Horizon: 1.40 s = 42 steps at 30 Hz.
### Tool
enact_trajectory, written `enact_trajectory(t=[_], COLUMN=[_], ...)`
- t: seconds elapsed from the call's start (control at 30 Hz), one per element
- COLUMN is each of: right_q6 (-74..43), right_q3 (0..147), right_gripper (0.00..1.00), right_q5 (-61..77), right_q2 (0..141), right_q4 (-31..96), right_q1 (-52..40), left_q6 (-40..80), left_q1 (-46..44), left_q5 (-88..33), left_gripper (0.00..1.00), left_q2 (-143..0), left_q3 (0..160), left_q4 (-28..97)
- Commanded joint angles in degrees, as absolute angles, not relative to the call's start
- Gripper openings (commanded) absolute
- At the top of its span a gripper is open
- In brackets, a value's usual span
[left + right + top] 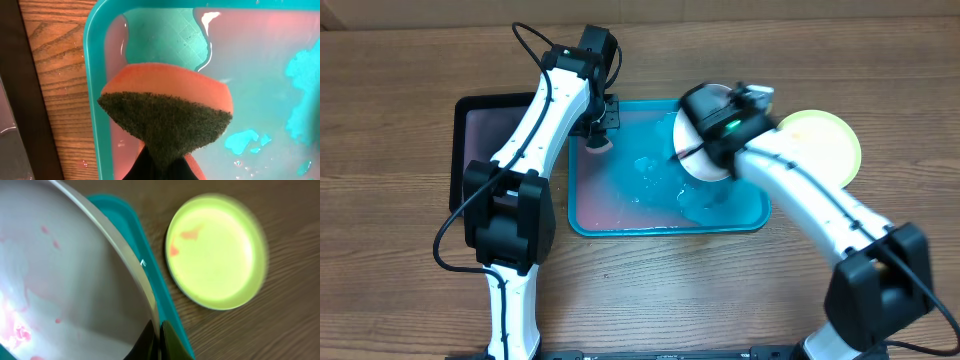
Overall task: Clean dirty plates on tray and stack at the side
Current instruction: 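Carry the white plate right and lower it onto the plate stack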
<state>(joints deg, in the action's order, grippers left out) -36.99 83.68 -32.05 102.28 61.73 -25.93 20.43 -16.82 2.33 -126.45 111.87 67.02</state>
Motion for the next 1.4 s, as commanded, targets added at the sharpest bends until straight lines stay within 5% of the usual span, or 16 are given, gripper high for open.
enact_trajectory(t=[0.0, 0.47, 0.87, 0.97, 1.2, 1.37], right_q6=[-25.19, -22.31, -22.48, -22.48, -20.91, -16.58], right_q3=[84.77, 83.61, 80.03, 79.72, 80.03, 83.94], right_gripper=[0.04, 0.04, 0.04, 0.12, 0.57, 0.68], right_q5=[-8.34, 4.38, 5.15, 5.26, 8.49, 14.31], right_q2=[100.88, 105.25, 107.72, 107.72, 107.72, 107.70], right_q4=[59.79, 55.77, 54.74, 55.83, 59.24, 63.90], right_q1=[-15.75, 18.50, 22.20, 22.17, 22.15, 20.60], left_q6=[19.33, 20.69, 20.84, 20.82, 20.82, 20.80], left_q1=[-16.86, -16.93, -16.91, -16.91, -16.38, -14.98], left_q5=[1.87, 1.43, 1.43, 1.48, 1.83, 4.97], left_gripper=[0.04, 0.04, 0.04, 0.04, 0.04, 0.04], left_q2=[-126.28, -126.28, -126.28, -126.28, -126.08, -123.87], left_q3=[111.74, 111.74, 111.74, 111.74, 113.23, 120.92], left_q4=[66.81, 66.81, 66.78, 66.85, 66.41, 74.13])
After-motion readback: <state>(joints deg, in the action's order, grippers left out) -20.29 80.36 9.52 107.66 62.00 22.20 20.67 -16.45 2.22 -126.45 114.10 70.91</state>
